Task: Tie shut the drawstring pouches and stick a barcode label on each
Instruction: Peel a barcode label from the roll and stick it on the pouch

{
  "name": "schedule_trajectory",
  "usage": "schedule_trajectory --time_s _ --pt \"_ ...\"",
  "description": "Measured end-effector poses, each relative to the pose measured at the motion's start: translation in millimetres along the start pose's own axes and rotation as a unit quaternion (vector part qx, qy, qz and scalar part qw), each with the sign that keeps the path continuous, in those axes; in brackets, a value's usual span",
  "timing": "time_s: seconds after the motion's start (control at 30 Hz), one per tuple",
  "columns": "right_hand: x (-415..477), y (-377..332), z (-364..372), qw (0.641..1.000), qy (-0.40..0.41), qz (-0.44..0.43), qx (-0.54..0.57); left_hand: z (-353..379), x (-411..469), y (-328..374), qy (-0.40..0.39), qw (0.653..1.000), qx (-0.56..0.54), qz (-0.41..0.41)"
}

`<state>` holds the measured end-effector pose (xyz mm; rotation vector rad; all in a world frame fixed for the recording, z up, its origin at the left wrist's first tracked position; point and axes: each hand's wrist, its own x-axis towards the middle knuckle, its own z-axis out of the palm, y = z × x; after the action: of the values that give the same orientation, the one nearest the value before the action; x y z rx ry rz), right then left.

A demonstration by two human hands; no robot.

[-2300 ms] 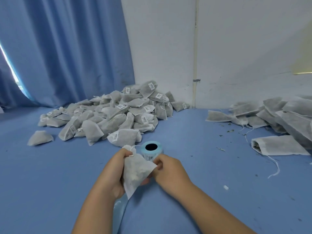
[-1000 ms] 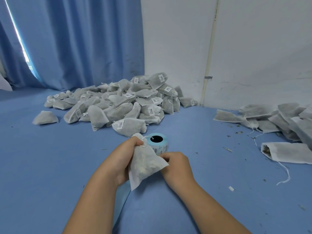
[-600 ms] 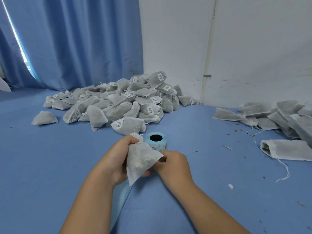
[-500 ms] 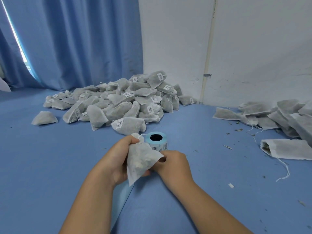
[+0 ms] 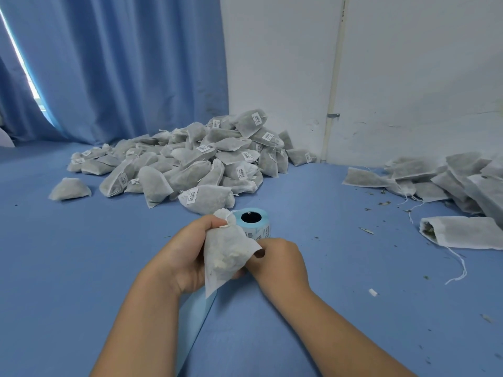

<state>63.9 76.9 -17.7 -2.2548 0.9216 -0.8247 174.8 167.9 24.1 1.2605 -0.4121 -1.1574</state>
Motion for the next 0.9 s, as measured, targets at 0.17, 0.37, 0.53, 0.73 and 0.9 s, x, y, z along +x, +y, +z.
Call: schedule_trajectory --time_s 0.17,0.37,0.53,0.73,0.9 --pt "3.7 8.9 5.3 0.999 0.018 0.035 0.038 -4.0 2.4 0.3 -0.016 1.000 -0.023 -0.007" --pt "2.0 13.6 1.5 0.996 0.025 0.066 0.048 -3.9 -1.2 1.1 -0.020 0.999 -0.033 -0.005" --pt "-2.6 16.6 -8.5 0.994 0.008 0.099 0.042 -4.8 -6.3 3.0 -0.012 0.999 -0.038 0.004" --pt "-9.7 17.9 -33.6 0.992 -0.009 0.109 0.055 -0.2 -13.5 2.8 -0.024 0.996 -0.080 0.039" --pt "-24.6 18.3 -72.3 0.984 0.000 0.118 0.135 5.2 -17.5 1.4 -0.068 0.983 -0.127 0.109"
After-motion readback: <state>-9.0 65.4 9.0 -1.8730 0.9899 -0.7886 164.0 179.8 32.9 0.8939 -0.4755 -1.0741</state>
